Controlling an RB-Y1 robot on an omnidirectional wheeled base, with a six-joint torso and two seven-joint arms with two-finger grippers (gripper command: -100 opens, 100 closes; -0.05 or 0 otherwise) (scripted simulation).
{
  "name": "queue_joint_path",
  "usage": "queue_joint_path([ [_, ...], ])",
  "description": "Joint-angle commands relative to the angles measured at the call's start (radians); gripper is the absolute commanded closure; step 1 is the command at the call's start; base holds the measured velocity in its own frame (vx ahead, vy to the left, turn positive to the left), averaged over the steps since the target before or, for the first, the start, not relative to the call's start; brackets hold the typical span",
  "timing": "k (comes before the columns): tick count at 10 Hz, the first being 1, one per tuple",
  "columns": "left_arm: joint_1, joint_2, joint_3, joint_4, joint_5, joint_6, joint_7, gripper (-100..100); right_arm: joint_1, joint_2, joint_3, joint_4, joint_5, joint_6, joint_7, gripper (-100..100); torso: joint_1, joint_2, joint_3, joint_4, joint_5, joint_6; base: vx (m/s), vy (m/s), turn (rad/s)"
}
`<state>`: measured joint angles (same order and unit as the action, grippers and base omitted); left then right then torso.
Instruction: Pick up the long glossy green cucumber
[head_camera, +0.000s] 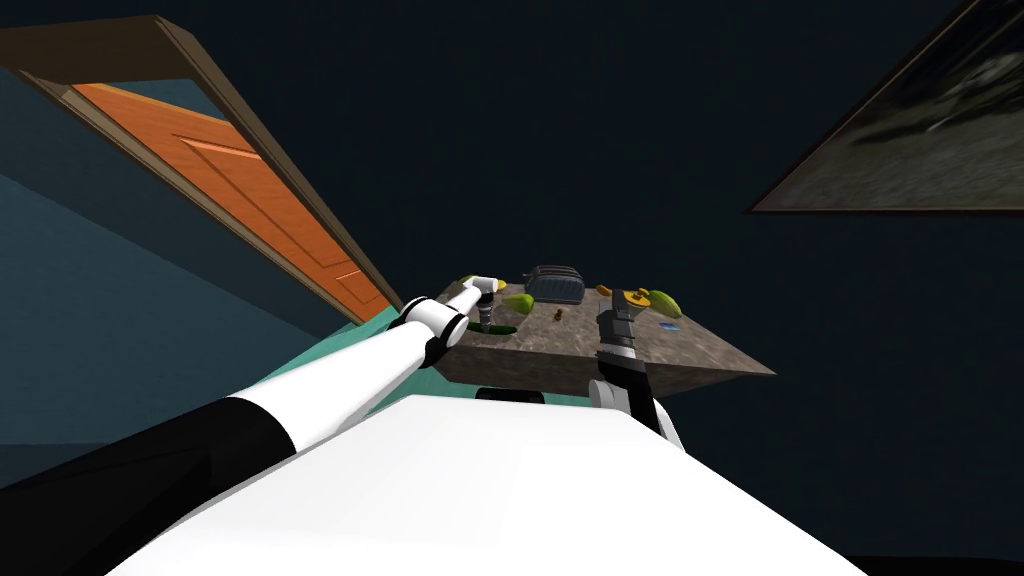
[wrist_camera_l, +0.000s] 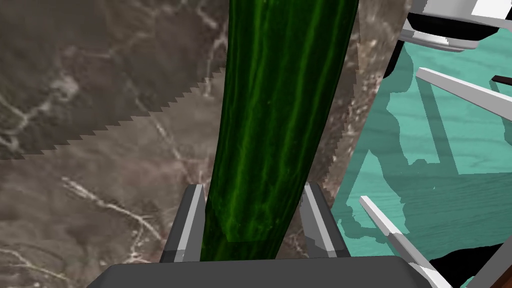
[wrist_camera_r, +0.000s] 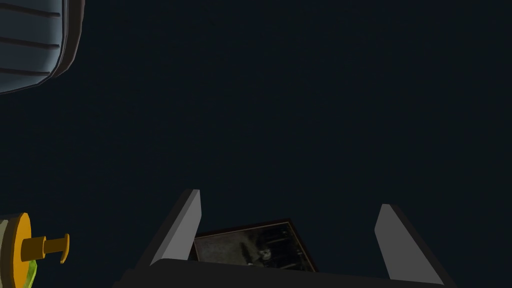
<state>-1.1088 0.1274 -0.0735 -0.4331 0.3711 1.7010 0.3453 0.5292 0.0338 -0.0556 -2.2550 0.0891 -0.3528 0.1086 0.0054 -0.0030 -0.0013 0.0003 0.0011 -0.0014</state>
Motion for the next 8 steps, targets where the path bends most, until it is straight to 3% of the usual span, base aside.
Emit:
queue_joint_path([
  [1, -0.030, -0.011, -0.006, 0.043, 0.009, -0.017, 0.014, 100, 0.000, 0.000, 0.000, 0.000, 0.000, 0.000, 0.000, 0, 0.000, 0.000, 0.000, 0.000, 0.000, 0.000, 0.015, 0.107, -0.025],
  [3, -0.030, -0.011, -0.006, 0.043, 0.009, -0.017, 0.014, 100, 0.000, 0.000, 0.000, 0.000, 0.000, 0.000, 0.000, 0, -0.003, 0.001, 0.001, 0.000, 0.000, -0.001, -0.001, 0.027, 0.010],
  [4, -0.057, -0.044, -0.030, 0.059, 0.033, -0.019, 0.061, 100, 0.000, 0.000, 0.000, 0.000, 0.000, 0.000, 0.000, 0, -0.005, 0.002, 0.001, 0.000, -0.001, -0.001, 0.007, 0.082, -0.025],
  [5, -0.057, -0.044, -0.030, 0.059, 0.033, -0.019, 0.061, 100, 0.000, 0.000, 0.000, 0.000, 0.000, 0.000, 0.000, 0, -0.003, 0.002, 0.001, 0.001, -0.001, 0.000, 0.020, 0.099, -0.049],
  [6, -0.057, -0.044, -0.030, 0.030, 0.033, -0.019, 0.061, 100, 0.000, 0.000, 0.000, 0.000, 0.000, 0.000, 0.000, 0, -0.001, 0.001, 0.001, 0.001, 0.000, 0.000, 0.009, 0.048, 0.003],
  [7, -0.085, -0.076, -0.054, 0.075, 0.057, -0.021, 0.108, 100, 0.000, 0.000, 0.000, 0.000, 0.000, 0.000, 0.000, 0, -0.004, 0.002, 0.001, 0.001, -0.001, 0.000, 0.025, 0.102, -0.019],
  [8, -0.098, -0.092, -0.066, 0.083, 0.069, -0.022, 0.132, 100, 0.000, 0.000, 0.000, 0.000, 0.000, 0.000, 0.000, 0, -0.002, 0.001, 0.001, 0.001, -0.001, 0.000, 0.026, 0.154, -0.053],
])
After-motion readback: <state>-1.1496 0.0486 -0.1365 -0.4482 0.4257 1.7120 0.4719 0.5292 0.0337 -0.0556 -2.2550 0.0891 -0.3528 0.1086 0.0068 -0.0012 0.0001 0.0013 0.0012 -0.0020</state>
